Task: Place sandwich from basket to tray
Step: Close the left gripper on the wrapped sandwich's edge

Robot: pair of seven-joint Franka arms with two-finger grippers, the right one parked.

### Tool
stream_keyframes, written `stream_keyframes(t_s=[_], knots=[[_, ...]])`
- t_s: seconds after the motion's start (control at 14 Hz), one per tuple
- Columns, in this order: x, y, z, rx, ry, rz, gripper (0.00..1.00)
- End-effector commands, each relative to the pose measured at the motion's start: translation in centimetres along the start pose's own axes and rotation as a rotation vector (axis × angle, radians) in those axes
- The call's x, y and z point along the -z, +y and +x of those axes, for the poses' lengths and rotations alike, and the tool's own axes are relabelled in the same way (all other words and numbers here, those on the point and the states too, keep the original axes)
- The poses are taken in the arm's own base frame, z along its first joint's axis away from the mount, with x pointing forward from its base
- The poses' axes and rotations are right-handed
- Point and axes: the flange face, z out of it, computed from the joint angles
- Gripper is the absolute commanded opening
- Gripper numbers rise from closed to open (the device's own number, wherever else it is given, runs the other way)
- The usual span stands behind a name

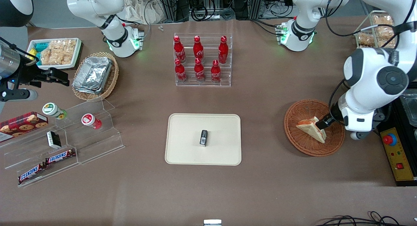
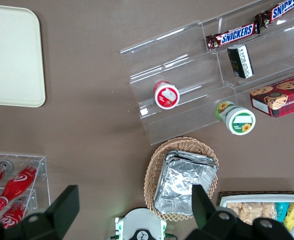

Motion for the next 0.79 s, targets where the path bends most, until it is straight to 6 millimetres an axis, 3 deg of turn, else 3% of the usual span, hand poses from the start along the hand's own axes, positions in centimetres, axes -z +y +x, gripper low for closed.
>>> stream_keyframes(t_s=[0.0,0.43,0.71], knots=[[-2.4,-0.5,-0.9,0.037,0.021,-0.004,0.98],[-9.3,-1.2,-0.9,0.059,0.044,-0.030,0.98],[-12.1,-2.0,-0.3,0.080,0.042,-0.029,0.99]])
